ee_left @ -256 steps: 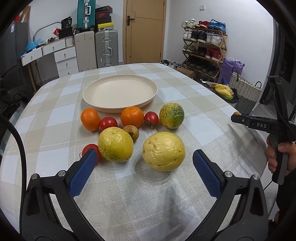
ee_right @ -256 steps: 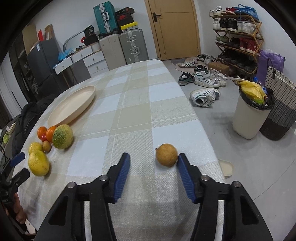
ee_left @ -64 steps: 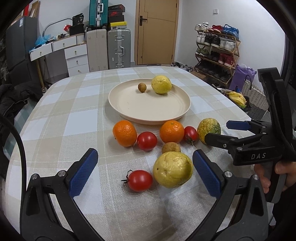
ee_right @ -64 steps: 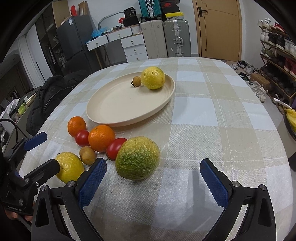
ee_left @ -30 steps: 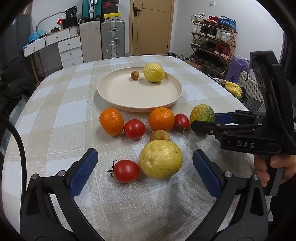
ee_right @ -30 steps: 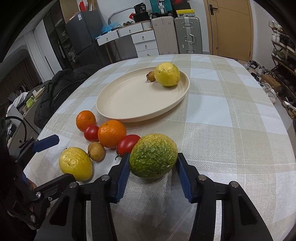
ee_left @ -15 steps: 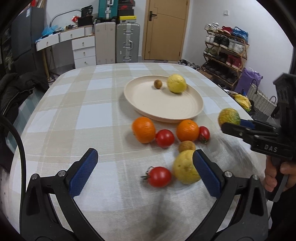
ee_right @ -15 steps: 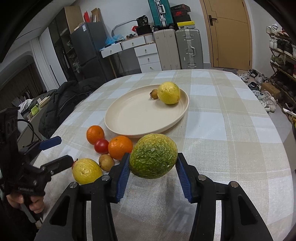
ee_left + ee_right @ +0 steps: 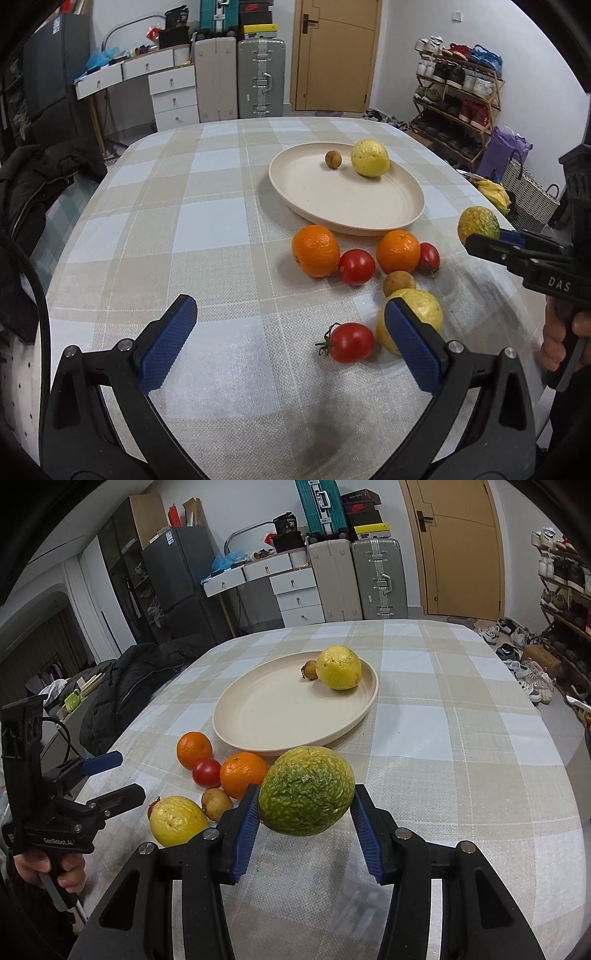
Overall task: Organize fruits
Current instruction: 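Grasp a red tomato with the left gripper while the right holds the green fruit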
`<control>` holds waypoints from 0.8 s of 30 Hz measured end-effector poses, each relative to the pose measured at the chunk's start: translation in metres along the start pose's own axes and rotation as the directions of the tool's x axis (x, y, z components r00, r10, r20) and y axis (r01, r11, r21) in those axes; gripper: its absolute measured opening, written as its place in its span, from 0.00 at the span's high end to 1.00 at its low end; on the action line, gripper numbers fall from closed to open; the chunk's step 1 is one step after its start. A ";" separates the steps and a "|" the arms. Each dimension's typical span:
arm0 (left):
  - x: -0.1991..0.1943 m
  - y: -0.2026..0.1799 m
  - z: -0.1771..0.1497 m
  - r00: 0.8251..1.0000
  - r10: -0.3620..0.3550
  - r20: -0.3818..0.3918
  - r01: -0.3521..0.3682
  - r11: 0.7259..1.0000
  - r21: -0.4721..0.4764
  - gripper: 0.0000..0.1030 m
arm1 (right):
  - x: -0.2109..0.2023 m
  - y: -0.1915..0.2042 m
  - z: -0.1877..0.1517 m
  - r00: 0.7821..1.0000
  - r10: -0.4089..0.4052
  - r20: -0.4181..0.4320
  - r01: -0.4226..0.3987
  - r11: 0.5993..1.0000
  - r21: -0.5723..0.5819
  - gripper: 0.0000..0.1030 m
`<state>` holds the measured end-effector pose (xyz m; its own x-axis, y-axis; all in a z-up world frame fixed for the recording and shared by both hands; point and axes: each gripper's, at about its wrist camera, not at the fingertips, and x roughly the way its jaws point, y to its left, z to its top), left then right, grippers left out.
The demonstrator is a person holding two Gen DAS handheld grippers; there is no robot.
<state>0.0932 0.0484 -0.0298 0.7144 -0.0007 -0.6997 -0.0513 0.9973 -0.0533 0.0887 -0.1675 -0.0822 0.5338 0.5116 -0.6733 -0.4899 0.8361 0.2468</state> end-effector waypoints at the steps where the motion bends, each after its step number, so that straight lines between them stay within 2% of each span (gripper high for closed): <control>1: -0.002 -0.001 0.000 1.000 0.002 0.004 -0.002 1.000 0.007 0.01 | 0.000 0.000 0.000 1.000 0.001 0.001 -0.001 1.000 0.001 0.52; 6: -0.004 -0.004 -0.002 1.000 -0.012 -0.004 0.013 0.999 0.033 0.10 | 0.000 -0.001 0.000 1.000 0.002 0.000 -0.002 1.000 0.002 0.52; 10: -0.002 -0.007 -0.005 1.000 -0.012 -0.029 0.014 0.997 0.078 0.10 | 0.000 -0.002 0.000 1.000 0.002 0.000 -0.002 1.000 0.003 0.52; 13: -0.001 -0.006 -0.007 0.997 -0.048 -0.053 0.053 0.995 0.082 0.13 | -0.001 -0.002 0.000 1.000 0.002 0.000 -0.002 1.000 0.004 0.52; 17: 0.001 -0.010 -0.009 0.995 -0.056 -0.078 0.065 0.992 0.108 0.25 | -0.001 -0.002 0.000 1.000 0.004 -0.001 -0.004 1.000 0.004 0.52; 24: 0.004 -0.023 -0.018 0.988 -0.073 -0.134 0.097 0.978 0.183 0.26 | -0.001 -0.002 0.001 1.000 0.008 -0.005 -0.008 1.000 -0.002 0.52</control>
<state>0.0847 0.0246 -0.0449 0.6163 -0.0829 -0.7832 0.1463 0.9892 0.0104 0.0893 -0.1693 -0.0816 0.5267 0.5171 -0.6746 -0.4953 0.8317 0.2508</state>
